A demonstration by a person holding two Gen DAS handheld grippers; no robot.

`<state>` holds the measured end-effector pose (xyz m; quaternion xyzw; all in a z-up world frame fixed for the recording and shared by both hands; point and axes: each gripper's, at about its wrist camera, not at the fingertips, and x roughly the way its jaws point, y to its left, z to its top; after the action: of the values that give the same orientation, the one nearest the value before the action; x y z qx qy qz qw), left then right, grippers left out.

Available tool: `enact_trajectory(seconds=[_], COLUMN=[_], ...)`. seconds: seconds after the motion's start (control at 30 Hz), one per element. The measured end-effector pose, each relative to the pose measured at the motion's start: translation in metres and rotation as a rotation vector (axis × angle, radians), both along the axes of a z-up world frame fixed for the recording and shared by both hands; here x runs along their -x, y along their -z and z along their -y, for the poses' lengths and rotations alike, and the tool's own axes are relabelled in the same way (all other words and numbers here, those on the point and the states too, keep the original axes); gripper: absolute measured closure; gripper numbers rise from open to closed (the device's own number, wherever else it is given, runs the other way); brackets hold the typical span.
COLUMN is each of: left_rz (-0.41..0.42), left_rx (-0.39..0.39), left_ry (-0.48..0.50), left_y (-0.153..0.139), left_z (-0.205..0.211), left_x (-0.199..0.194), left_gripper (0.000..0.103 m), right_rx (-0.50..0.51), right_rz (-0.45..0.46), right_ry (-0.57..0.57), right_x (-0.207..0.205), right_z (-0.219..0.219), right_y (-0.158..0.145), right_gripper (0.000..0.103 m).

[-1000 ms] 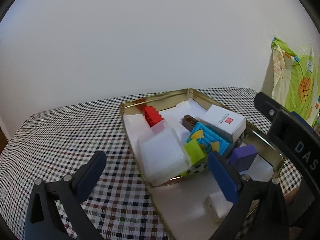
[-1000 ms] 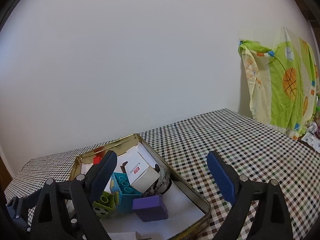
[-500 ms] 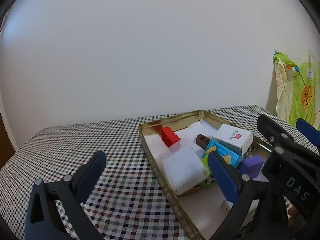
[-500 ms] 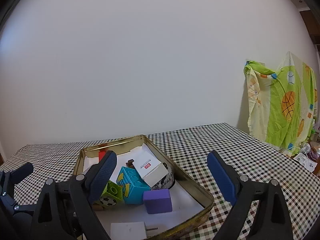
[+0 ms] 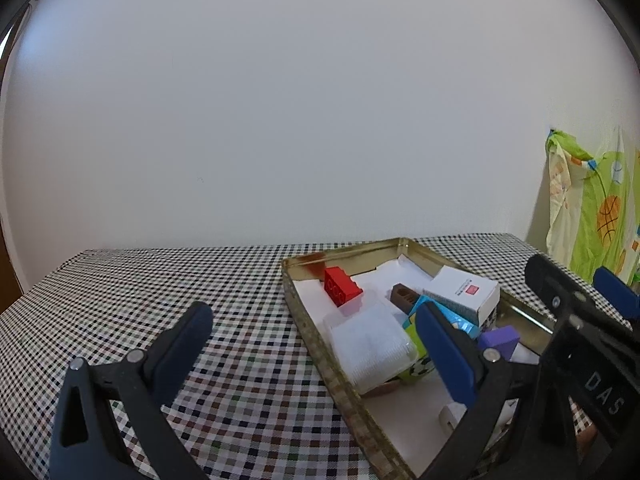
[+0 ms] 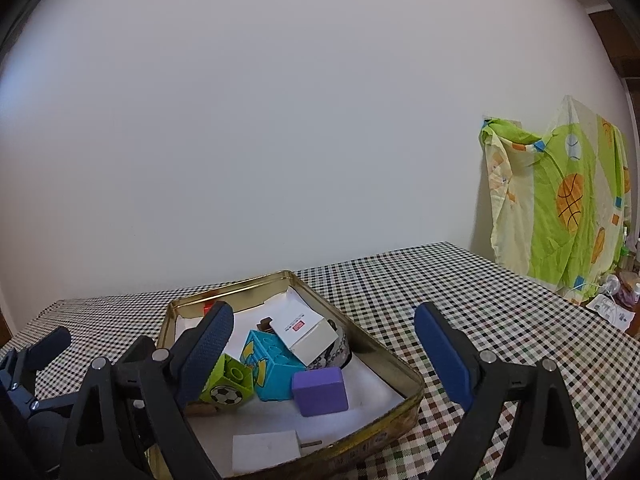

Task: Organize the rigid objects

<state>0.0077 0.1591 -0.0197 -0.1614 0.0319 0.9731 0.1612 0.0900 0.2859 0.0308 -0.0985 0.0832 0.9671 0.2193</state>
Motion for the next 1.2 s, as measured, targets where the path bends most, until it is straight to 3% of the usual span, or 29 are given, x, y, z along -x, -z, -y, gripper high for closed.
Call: enact_trajectory(seconds=[0.37, 0.67, 1.2], left_rz=[-0.021, -0.098, -0.115], left_rx=[-0.013, 0.019, -0.004], left_ry=[0.012, 0.04, 0.033], left_y=[-0.002, -0.007, -0.008], left_z=[0.004, 0.002, 0.012], left_x=[-0.001, -0.009, -0.017], left_gripper=[0.0, 0.0, 0.0], right_rx=[-0.036, -0.02, -0.079], right_rz=[-0.04, -0.087, -0.104], right_ry=[0.054, 0.082, 0.093], right_x=[-0.011, -0.025, -0.026], right_z=[0.006, 0.005, 0.018], right_y=[-0.002, -0.003, -0.007], right_gripper=[0.009, 0.009, 0.005])
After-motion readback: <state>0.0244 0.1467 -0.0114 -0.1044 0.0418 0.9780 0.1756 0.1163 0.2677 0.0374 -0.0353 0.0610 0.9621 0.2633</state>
